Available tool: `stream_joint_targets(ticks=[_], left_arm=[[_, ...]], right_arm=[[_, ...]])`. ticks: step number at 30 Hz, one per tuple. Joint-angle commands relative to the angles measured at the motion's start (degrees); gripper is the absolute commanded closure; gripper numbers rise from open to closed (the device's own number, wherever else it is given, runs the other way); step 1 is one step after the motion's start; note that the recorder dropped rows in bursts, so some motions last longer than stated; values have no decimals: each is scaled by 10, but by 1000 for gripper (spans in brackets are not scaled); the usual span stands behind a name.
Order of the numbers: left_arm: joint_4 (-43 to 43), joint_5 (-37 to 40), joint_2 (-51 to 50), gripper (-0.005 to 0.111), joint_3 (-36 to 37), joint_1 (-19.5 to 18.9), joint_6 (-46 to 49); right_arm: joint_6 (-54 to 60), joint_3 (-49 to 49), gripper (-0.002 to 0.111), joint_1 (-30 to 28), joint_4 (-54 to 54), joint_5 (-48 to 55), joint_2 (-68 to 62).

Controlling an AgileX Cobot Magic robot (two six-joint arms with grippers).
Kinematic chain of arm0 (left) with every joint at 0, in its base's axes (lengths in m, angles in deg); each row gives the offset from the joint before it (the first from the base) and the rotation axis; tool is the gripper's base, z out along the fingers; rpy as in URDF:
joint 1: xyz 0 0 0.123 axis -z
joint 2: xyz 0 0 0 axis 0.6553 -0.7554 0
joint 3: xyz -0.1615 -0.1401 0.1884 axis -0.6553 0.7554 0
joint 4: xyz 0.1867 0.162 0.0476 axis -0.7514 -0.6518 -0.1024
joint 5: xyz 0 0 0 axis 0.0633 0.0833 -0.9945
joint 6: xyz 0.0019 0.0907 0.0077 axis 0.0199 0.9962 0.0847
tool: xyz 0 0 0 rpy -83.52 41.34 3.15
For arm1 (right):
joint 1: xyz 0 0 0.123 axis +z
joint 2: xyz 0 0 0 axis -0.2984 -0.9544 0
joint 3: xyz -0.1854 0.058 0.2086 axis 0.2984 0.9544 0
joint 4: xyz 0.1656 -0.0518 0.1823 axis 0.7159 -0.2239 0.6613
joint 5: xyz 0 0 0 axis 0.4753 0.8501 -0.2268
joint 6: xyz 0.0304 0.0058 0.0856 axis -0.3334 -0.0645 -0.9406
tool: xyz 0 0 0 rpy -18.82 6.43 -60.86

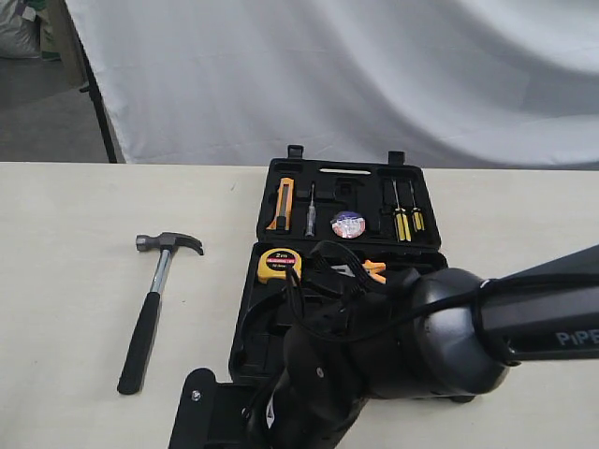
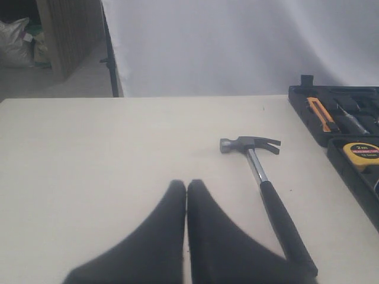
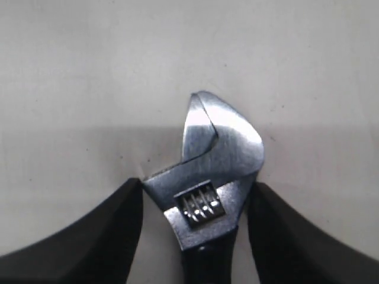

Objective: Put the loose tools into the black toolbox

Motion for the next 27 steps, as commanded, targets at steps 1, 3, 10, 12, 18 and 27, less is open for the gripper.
stream_joint_targets(ticks=[1,3,10,12,18,27], left_arm=[[2,1,2,106,1,-1,-4],[2,1,2,106,1,-1,-4],[2,1,2,106,1,-1,-4],[2,1,2,106,1,-1,-4],[2,1,2,106,1,-1,-4],[2,1,2,106,1,-1,-4]], right_arm=[[-8,8,109,4,-20,24,8],[-8,8,109,3,-21,26,23],[-9,8,109,3,-31,35,77],[-9,8,109,3,-31,35,84],[-9,8,109,3,-32,36,85],[-79,8,100,3,-31,-33,84]])
